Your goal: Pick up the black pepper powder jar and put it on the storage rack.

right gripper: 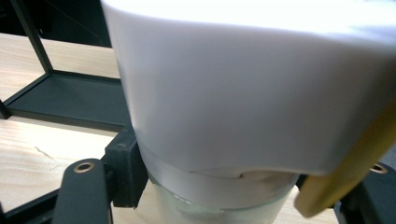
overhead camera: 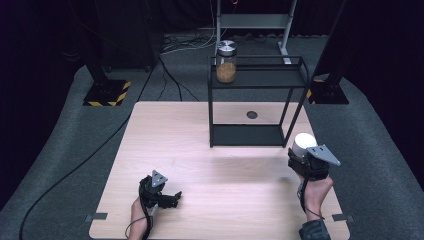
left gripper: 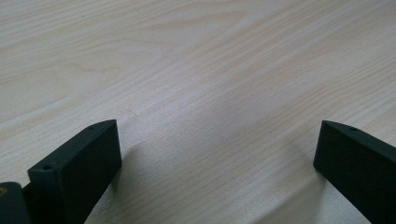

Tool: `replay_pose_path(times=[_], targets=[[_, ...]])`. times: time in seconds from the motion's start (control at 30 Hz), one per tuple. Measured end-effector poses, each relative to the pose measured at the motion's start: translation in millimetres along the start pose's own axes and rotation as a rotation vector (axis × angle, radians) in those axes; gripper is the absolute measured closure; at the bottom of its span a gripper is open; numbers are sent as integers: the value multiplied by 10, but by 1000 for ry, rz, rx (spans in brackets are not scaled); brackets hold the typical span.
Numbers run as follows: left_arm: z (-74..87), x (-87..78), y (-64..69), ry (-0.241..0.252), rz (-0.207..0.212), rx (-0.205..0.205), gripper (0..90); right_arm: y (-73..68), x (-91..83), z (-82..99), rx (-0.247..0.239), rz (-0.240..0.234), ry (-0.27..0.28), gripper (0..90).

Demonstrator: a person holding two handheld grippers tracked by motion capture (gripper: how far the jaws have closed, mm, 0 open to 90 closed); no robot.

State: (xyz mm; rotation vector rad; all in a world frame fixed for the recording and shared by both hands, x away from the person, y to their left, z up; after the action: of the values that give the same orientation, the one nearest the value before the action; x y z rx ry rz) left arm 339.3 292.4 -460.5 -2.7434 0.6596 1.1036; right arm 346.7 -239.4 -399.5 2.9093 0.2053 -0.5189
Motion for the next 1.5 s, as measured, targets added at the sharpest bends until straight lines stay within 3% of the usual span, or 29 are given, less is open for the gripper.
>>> replay_pose_path(times=[0.6,1.5], targets=[[0,-1,1,0,0,1,3,65,-71,-143,-28,22,20,296],[0,-1,1,0,-1,1,3,110,-213,-543,-99,52,79,296]])
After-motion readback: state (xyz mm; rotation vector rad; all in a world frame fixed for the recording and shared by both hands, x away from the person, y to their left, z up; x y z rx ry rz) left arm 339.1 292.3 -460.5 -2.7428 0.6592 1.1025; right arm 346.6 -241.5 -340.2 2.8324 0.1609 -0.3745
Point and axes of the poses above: each handheld gripper's, and its own axes: x roughly forward along the jaws, z roughly out of its underside, y roughly to its right, the point moved 4 cm from there along x, roughly forward along the jaws, and after that the axes turned 5 degrees about -x, right-handed, at the moved point
